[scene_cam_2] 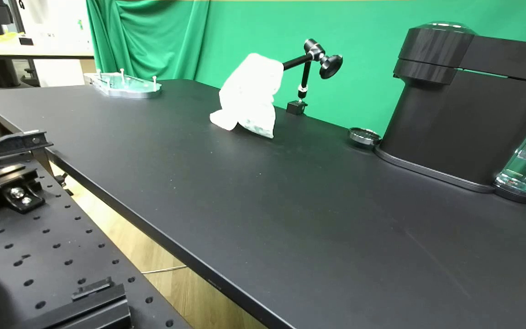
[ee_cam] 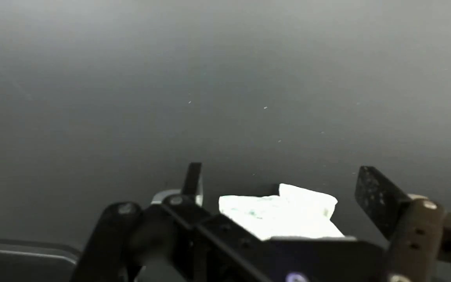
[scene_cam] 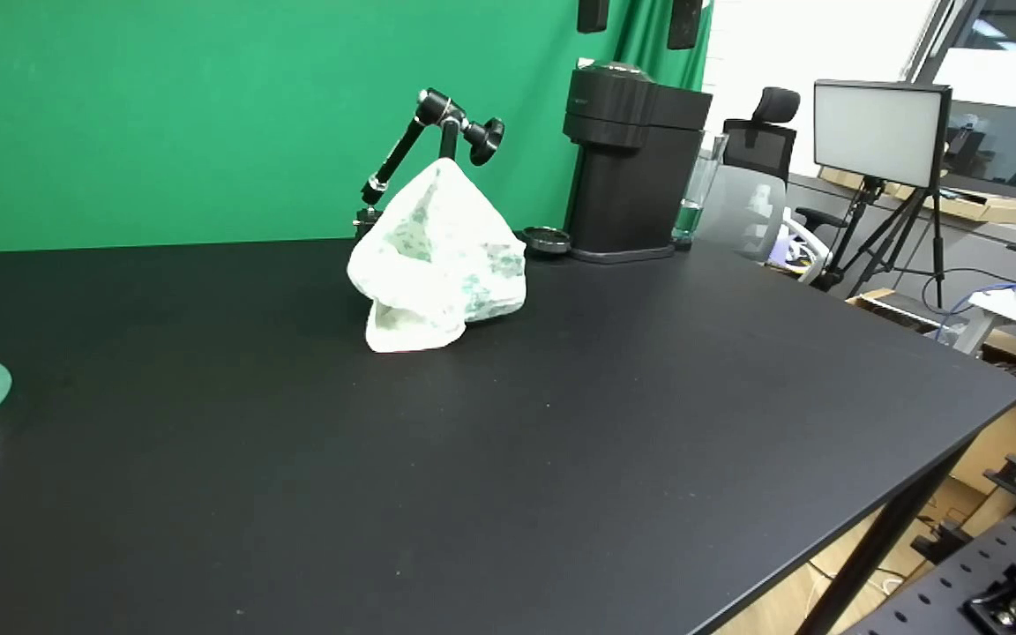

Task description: Remove the white cloth from the black stand

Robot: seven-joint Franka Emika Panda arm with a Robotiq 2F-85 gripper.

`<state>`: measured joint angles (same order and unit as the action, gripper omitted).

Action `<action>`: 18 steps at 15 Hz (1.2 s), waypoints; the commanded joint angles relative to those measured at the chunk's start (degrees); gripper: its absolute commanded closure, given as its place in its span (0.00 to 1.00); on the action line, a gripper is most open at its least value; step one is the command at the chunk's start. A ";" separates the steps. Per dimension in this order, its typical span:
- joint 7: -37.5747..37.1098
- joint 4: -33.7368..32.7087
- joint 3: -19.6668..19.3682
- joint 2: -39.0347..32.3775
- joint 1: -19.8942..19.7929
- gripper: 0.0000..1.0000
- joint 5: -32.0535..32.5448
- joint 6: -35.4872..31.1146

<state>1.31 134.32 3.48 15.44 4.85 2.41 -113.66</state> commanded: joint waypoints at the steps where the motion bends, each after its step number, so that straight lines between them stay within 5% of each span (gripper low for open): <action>1: 1.48 -3.28 1.83 -6.17 -0.66 0.00 9.93 -5.80; 6: 0.98 -4.50 2.55 -13.01 -0.49 0.00 23.23 -16.72; 12: 1.40 -3.00 2.24 -13.04 0.05 0.00 22.94 -17.20; 18: 11.28 -2.43 2.80 -17.83 1.13 0.00 22.72 -24.97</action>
<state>9.20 132.12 6.22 -0.03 5.73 24.69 -135.33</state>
